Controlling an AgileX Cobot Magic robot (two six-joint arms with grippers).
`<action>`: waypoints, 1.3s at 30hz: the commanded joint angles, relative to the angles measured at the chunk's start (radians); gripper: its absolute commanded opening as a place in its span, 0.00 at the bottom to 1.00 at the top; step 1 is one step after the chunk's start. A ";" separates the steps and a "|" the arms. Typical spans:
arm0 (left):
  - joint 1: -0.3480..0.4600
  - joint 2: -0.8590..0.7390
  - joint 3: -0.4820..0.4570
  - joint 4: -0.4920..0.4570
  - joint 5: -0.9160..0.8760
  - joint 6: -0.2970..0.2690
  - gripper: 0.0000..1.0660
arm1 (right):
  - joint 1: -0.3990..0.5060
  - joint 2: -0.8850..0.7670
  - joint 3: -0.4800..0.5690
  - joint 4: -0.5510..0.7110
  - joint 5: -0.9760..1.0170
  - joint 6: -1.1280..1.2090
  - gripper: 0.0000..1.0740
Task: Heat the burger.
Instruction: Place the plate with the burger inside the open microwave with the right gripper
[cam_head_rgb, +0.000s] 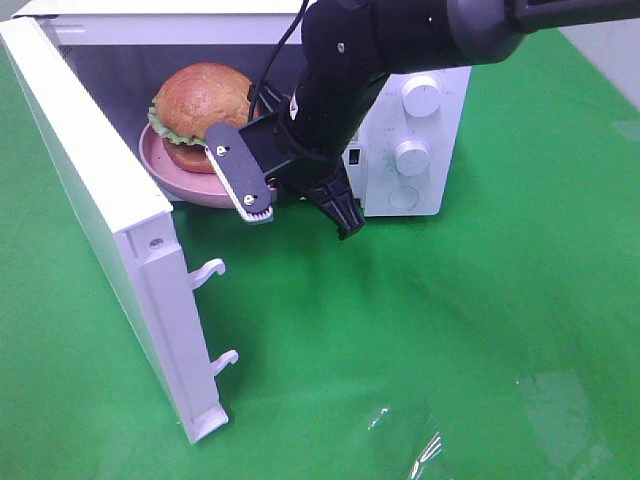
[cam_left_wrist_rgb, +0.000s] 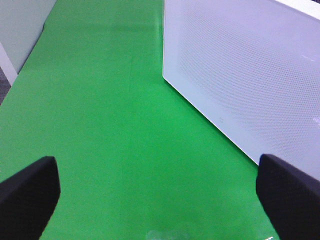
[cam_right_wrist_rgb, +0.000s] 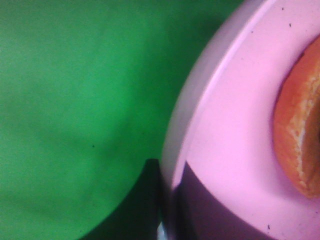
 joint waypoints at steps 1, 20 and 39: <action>0.004 -0.023 0.004 -0.005 -0.010 0.002 0.94 | -0.004 0.009 -0.041 0.002 -0.046 0.032 0.00; 0.004 -0.023 0.004 -0.005 -0.010 0.002 0.94 | -0.004 0.185 -0.322 -0.056 0.010 0.212 0.00; 0.004 -0.023 0.004 -0.004 -0.010 0.002 0.94 | -0.031 0.287 -0.441 -0.075 0.029 0.219 0.00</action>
